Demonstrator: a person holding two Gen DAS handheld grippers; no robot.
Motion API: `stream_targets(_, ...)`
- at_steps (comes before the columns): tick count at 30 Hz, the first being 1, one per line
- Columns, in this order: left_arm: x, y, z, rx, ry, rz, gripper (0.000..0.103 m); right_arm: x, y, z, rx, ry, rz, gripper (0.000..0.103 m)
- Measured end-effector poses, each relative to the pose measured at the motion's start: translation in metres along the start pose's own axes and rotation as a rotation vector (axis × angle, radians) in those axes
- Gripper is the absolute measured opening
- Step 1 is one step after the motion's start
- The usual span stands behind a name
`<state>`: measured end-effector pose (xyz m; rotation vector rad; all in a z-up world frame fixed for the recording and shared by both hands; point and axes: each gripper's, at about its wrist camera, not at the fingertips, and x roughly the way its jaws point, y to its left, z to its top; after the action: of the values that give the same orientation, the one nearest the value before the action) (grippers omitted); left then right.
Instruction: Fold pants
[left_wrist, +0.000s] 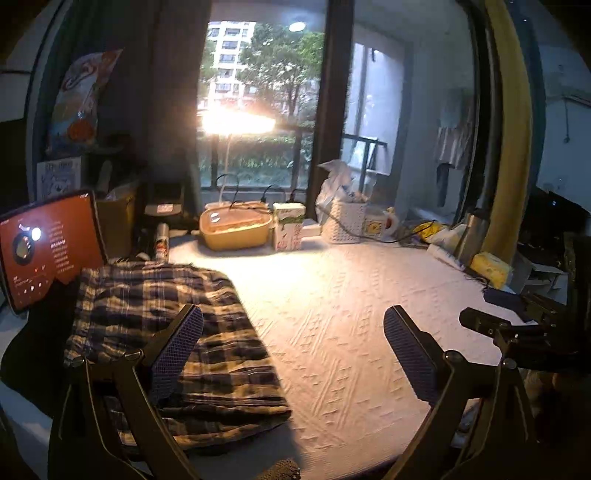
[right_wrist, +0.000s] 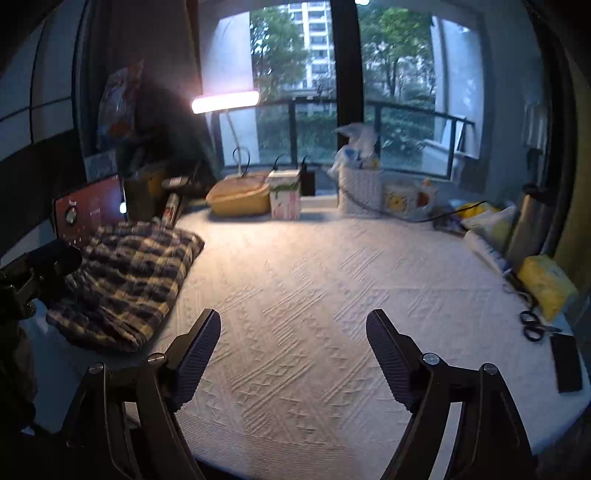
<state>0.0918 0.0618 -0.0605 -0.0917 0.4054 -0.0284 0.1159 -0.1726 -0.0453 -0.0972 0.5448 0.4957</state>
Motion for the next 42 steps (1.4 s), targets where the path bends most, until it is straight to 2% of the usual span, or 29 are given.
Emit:
stream_targets(6, -0.02, -0.011, 0.007, 0.019, -0.073, 0.011, 0.098, -0.033, 0.002, 0.006, -0.02, -0.078, -0.036, 0.085)
stream_targets(13, -0.046, -0.012, 0.016, 0.026, -0.161, 0.051, 0.098, -0.065, 0.008, 0.017, -0.038, -0.158, -0.058, 0.092)
stream_targets(16, -0.056, -0.013, 0.019, 0.019, -0.192, 0.058, 0.102, -0.077, 0.014, 0.023, -0.043, -0.187, -0.071, 0.093)
stream_targets(18, -0.063, -0.012, 0.02, 0.011, -0.221, 0.066, 0.102, -0.084, 0.016, 0.025, -0.045, -0.205, -0.077, 0.095)
stream_targets(20, -0.07, -0.012, 0.022, 0.006, -0.244, 0.077, 0.102, -0.092, 0.019, 0.028, -0.044, -0.226, -0.085, 0.101)
stream_targets(23, -0.081, -0.01, 0.023, 0.0, -0.285, 0.1, 0.102, -0.103, 0.024, 0.03, -0.041, -0.244, -0.083, 0.103)
stream_targets(29, -0.095, -0.007, 0.028, 0.008, -0.315, 0.216, 0.102, -0.114, 0.037, 0.032, -0.039, -0.255, -0.116, 0.103)
stream_targets(35, -0.103, -0.002, 0.028, -0.016, -0.351, 0.238, 0.102, -0.121, 0.042, 0.032, -0.033, -0.291, -0.124, 0.103)
stream_targets(42, -0.09, -0.003, 0.024, 0.009, -0.274, 0.221, 0.102, -0.112, 0.037, 0.028, -0.005, -0.249, -0.125, 0.103)
